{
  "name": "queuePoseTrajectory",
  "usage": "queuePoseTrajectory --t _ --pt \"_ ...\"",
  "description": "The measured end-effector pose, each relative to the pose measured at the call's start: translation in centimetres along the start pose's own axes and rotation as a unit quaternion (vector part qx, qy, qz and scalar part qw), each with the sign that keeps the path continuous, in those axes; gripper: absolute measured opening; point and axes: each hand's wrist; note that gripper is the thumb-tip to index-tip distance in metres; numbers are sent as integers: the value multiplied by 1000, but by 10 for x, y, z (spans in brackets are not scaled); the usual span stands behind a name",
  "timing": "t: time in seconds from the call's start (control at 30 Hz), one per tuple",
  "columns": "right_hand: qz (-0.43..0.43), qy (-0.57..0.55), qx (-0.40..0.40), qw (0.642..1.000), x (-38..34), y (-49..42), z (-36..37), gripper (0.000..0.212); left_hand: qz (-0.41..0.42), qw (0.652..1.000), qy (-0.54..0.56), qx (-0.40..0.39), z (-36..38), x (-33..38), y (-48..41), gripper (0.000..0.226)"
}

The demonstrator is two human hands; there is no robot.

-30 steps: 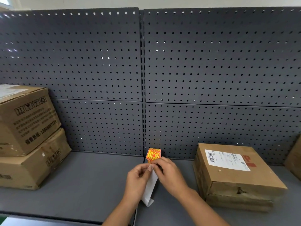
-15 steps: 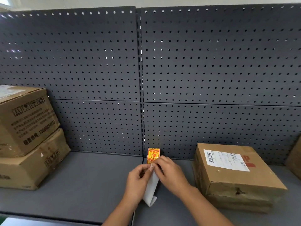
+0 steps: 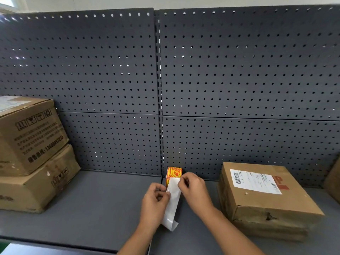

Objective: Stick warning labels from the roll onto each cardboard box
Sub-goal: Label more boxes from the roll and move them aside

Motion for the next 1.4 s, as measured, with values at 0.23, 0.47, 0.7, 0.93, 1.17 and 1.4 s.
queuePoseTrajectory --t 0.23,0.47,0.7,0.93,1.17,1.4 --pt "31 -85 81 993 -7 -1 -12 18 -13 999 -32 12 -1 -2 -5 13" --pt "-28 -87 143 985 -24 14 -28 17 -17 998 -62 25 2 0 6 7" --pt "-145 18 176 974 -28 31 -31 13 38 996 -59 57 7 24 32 8" --pt "-256 131 221 932 -32 44 -37 11 -13 968 245 -57 19 78 47 28" --pt "-295 137 187 927 -37 64 -53 14 -19 936 345 -70 31 93 62 22" --pt "-62 -188 170 965 -45 76 -87 9 -22 939 341 -39 45 97 72 15"
Point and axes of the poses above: each hand's wrist, its own y-axis away from the middle knuckle, its own z-axis out of the palm, x = y × z, and after that the axes turned 6 degrees about -x, right-handed
